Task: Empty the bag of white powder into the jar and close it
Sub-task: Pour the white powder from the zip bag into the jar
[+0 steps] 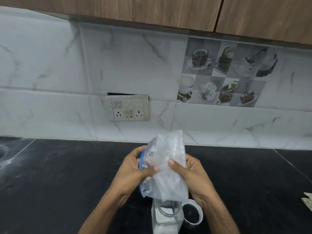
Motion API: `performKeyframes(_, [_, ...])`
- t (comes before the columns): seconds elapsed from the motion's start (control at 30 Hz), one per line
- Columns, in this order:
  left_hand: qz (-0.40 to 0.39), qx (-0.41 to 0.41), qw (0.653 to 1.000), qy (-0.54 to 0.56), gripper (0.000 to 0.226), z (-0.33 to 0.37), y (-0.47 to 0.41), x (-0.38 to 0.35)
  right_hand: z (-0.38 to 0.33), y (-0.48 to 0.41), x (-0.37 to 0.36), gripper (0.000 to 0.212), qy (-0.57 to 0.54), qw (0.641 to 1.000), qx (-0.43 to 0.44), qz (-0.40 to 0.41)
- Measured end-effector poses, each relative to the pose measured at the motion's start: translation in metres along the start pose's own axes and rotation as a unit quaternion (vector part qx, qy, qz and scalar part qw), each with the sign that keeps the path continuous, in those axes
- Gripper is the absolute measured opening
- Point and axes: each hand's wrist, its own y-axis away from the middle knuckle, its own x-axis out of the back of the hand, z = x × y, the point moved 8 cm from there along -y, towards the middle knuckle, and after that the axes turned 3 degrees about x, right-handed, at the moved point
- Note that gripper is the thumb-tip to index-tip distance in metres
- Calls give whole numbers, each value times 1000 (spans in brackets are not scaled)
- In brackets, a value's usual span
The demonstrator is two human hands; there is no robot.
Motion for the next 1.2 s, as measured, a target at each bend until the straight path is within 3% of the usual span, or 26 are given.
performKeyframes(0.07, [48, -20, 998, -36, 64, -1, -2, 14, -6, 2, 1, 34, -7, 999, 11, -44])
performKeyframes(0.17, [51, -65, 996, -46, 50, 6, -2, 20, -10, 2, 4, 23, -22, 999, 31, -35])
performKeyframes(0.27, [59, -108, 991, -55, 53, 16, 3, 16, -9, 2, -2, 43, -87, 996, 18, -24])
performKeyframes(0.37, [51, -124, 991, -3, 50, 21, 4, 19, -10, 3, -6, 26, -148, 989, 14, -10])
performKeyframes(0.43, [16, -116, 992, 51, 41, 18, 1, 21, -12, 6, -1, 13, -67, 997, 28, 30])
performKeyframes(0.53, [-15, -78, 995, 67, 50, 9, 4, 22, -18, 10, 4, 17, 37, 994, 55, 88])
performKeyframes(0.6, [-4, -87, 996, -4, 22, 11, 11, 25, -24, 15, 4, 20, 65, 990, 66, 105])
performKeyframes(0.67, [13, -102, 993, -60, 18, 14, 18, 30, -25, 20, -1, 24, 101, 989, 66, 91])
performKeyframes(0.83, [154, -121, 977, -89, 53, 4, 40, 65, -10, 37, -23, 36, 120, 990, 60, 46])
performKeyframes(0.93, [155, -107, 980, -58, 31, -10, 65, 74, 12, 52, -41, 32, 107, 990, 71, 58])
performKeyframes(1.03, [138, -57, 988, -32, 40, -34, 96, 90, 36, 63, -58, 23, 136, 985, 85, 60])
performKeyframes(1.1, [166, -40, 984, -41, 39, -49, 121, 108, 56, 67, -74, 18, 154, 985, 66, 30])
performKeyframes(1.2, [257, -21, 964, -66, 18, -78, 171, 142, 90, 81, -105, 21, 188, 980, 17, -60])
